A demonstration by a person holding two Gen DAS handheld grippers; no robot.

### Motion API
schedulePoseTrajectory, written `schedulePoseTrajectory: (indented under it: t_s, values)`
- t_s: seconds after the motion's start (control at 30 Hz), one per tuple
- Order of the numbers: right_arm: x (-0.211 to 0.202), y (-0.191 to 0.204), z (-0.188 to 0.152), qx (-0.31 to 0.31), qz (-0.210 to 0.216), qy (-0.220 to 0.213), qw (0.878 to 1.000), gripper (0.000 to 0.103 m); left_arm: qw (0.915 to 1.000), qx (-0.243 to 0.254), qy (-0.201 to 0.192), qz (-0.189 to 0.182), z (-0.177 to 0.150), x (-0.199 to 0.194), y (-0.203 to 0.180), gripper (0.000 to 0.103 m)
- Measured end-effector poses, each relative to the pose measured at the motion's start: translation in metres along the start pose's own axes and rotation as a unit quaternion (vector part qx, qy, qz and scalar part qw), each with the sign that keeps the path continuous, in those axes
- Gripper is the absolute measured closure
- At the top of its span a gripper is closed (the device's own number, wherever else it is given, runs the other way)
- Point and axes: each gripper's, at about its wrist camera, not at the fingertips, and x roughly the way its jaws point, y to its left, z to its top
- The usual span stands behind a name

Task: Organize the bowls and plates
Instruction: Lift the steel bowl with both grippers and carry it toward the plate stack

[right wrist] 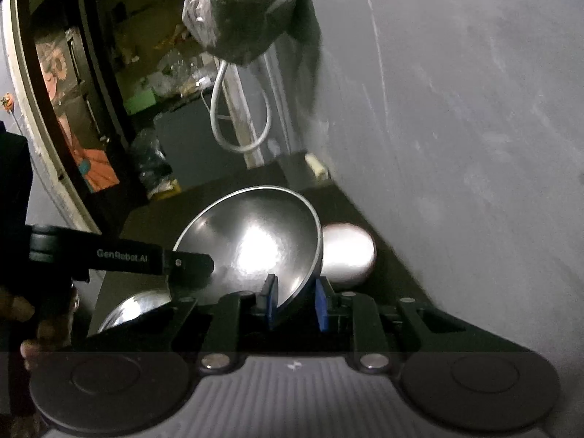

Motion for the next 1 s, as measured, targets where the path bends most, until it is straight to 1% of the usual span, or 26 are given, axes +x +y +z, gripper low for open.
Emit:
schedulePoseTrajectory:
  t_s: [0.13,0.27,0.37,0.5,0.7,1.0]
  values:
    - [-0.024,-0.003,-0.022,0.01,0.008,0.031,0.999,0.078,0.9993,0.016,0.033,-0.007,-0.026,-0.007,-0.008,0.088]
    - [-0.039,-0.004,-0.041,0.018,0.017,0.066,0.998,0.078,0.9971,0.03,0.07,-0.009,-0.05,-0.014,-0.011,0.088]
    - [-0.043,-0.004,-0.056,0.02,0.03,0.104,0.994,0.078,0.9942,0.028,0.104,-0.001,-0.07,-0.017,-0.01,0.088]
    - [-0.045,-0.003,-0.071,0.028,0.045,0.142,0.988,0.078,0.9892,0.031,0.143,0.01,-0.091,-0.021,-0.011,0.087]
    - [-0.049,0.0,-0.079,0.021,0.066,0.166,0.984,0.078,0.9838,0.037,0.175,0.01,-0.106,-0.028,-0.007,0.086]
    - [-0.042,0.009,-0.078,0.0,0.094,0.197,0.976,0.079,0.975,0.04,0.218,0.007,-0.111,-0.031,0.001,0.084]
